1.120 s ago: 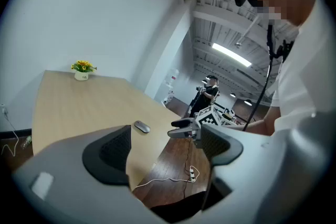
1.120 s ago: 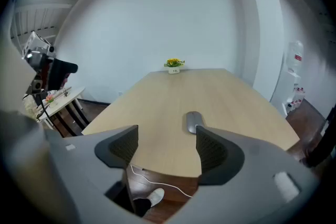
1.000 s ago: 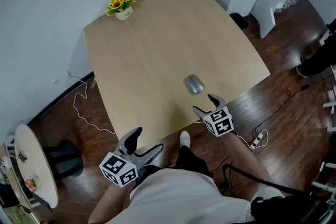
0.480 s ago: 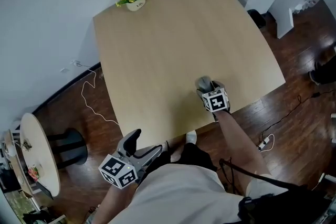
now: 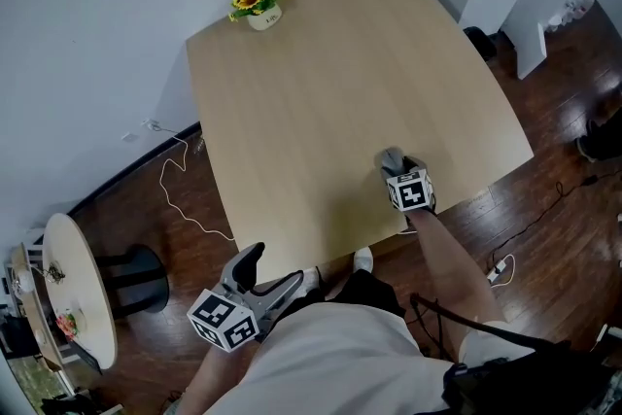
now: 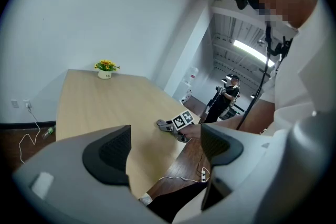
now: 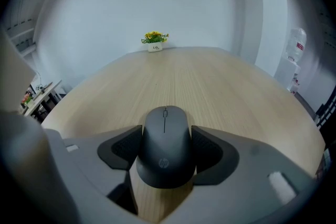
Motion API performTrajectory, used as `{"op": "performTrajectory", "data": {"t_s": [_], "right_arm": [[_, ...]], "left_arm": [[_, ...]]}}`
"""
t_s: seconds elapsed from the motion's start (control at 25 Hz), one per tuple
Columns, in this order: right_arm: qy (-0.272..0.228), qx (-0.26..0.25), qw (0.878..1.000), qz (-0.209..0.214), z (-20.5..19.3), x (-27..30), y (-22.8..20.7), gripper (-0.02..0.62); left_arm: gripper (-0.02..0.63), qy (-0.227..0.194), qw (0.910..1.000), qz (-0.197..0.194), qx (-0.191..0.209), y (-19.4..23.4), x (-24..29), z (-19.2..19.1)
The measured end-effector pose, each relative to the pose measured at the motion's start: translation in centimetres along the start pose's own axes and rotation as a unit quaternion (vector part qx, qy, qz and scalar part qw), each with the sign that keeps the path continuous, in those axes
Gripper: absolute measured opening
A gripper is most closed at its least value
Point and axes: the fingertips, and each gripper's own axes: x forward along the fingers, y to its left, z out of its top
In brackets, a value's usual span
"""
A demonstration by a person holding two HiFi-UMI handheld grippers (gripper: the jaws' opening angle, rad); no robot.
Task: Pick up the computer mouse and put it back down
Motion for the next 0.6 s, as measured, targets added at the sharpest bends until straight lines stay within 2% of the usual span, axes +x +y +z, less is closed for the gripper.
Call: {"op": "performTrajectory", "data": {"t_s": [0.12, 0.28, 0.6], "right_arm": [[-0.004, 0.017, 1.0, 0.01, 0.3, -1.7, 0.6, 0.296], [-0.028, 0.03, 0.999, 0.018, 2.0, -6.8, 2.2, 0.296], [-0.097, 0.035, 0.992, 0.067, 5.1, -21.7, 11.6, 0.296]], "left_arm": [[0.39, -0.007, 0.9999, -0.012, 0.008, -0.2, -0.6, 0.1], [0.39, -0.019, 0.999, -0.034, 0.021, -0.1, -0.9, 1.2], [0.391, -0.022, 0.9951, -0.08, 0.053, 0.9, -2.6, 1.7]]}}
